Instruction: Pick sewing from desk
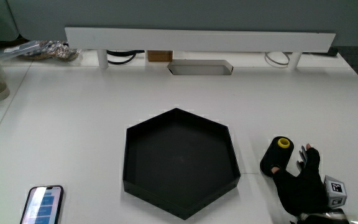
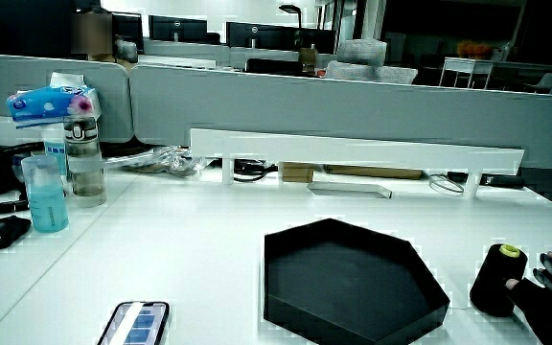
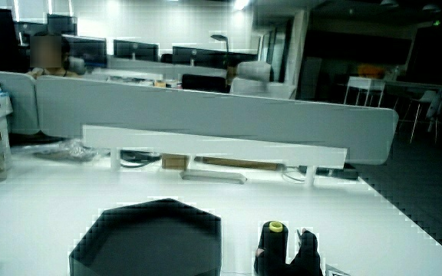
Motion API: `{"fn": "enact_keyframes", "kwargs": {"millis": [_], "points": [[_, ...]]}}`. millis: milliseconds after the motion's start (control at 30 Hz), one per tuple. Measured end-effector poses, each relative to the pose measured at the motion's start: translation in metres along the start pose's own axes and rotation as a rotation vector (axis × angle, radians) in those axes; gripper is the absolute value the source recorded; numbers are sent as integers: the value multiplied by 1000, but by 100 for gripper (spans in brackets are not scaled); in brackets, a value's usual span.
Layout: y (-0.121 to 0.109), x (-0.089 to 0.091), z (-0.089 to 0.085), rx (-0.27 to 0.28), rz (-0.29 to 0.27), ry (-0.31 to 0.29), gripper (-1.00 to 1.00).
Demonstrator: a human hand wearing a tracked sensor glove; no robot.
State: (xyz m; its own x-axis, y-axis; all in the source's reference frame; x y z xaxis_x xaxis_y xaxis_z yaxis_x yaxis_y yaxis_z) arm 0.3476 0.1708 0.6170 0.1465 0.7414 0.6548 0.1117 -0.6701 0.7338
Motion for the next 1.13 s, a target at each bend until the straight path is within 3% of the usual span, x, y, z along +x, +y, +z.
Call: {"fn": "enact_keyframes", "kwargs": {"millis": [200, 333, 400, 433, 467, 567, 733, 900, 1067, 1133], "points": [[14, -3, -9, -2, -38, 0, 0], [9, -14, -16, 111, -49, -68, 0], [4, -19, -16, 157, -50, -85, 17], [8, -11, -12, 195, -66, -85, 25], [12, -7, -9, 168, -39, -50, 33], [12, -13, -10, 207, -27, -93, 58], [7, -15, -6, 252, 9, -96, 100], [7, -10, 1, 273, 23, -70, 100], [5, -46, -7, 246, 32, -38, 100], [5, -65, -15, 216, 92, -10, 100]]}}
